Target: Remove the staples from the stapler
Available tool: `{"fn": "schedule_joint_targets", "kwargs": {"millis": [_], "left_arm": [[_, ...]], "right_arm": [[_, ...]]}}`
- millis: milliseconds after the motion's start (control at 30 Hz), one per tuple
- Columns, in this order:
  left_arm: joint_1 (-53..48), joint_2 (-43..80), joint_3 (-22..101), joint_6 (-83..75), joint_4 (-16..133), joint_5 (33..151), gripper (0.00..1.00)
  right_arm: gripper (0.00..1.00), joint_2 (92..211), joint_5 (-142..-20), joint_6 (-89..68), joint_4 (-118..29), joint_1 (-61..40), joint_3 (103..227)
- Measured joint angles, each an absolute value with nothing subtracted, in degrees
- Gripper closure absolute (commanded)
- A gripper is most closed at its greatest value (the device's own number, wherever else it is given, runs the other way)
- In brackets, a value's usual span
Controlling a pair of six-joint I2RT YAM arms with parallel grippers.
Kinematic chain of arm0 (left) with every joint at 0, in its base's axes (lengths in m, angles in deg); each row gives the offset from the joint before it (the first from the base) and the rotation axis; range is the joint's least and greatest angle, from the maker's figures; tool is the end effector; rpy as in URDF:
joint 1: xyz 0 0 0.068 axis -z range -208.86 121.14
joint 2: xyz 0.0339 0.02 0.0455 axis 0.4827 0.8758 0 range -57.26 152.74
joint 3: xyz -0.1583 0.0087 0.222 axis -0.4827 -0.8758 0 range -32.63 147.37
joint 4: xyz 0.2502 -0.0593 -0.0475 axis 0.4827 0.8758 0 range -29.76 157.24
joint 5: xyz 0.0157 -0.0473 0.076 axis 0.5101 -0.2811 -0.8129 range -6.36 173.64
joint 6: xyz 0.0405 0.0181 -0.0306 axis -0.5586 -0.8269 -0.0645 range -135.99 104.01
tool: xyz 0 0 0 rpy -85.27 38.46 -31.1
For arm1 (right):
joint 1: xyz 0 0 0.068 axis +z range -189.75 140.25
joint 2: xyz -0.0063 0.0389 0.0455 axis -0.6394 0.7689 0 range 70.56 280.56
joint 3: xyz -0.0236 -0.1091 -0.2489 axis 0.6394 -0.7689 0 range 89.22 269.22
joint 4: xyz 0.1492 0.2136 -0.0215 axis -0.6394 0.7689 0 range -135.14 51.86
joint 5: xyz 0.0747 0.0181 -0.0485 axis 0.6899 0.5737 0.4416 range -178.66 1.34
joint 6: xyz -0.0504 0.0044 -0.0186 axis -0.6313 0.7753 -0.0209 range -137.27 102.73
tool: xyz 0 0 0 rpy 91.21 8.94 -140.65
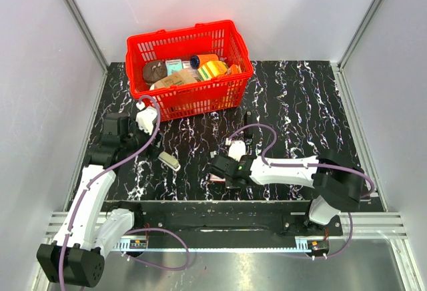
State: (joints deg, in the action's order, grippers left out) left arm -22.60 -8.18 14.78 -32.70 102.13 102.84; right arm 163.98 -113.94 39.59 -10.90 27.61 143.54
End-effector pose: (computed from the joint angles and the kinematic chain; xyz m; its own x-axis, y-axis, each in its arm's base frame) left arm 0.1695 -0.0303 0.2917 -0.5583 0.3345 -0.7593 0.5226 0.8525 -0.0087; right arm 0.1272 0.2658 0.1674 -0.8610 -0.0972 -0.4992 -0.1217 0.9924 0.0166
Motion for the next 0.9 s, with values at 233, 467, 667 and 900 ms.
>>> {"fn": "schedule_joint_targets", "kwargs": {"millis": [233, 467, 667, 900], "left_arm": [[-22.6, -8.5, 14.8, -32.7, 102.2, 102.8, 0.22], [-22.6, -8.5, 14.8, -32.7, 102.2, 102.8, 0.22], [-22.6, -8.5, 14.8, -32.7, 102.2, 102.8, 0.22], [-22.6, -8.5, 14.8, -32.7, 102.2, 102.8, 0.22]], "right_arm": [[1.00, 162.3, -112.9, 39.6, -9.8, 27.6, 143.5], [1.00, 161.9, -111.2, 39.4, -9.6, 27.6, 143.4], [1.00, 161.1, -107.3, 36.9, -13.0, 27.6, 142.9], [1.00, 161.1, -105.5, 34.7, -14.7, 27.6, 142.8]]}}
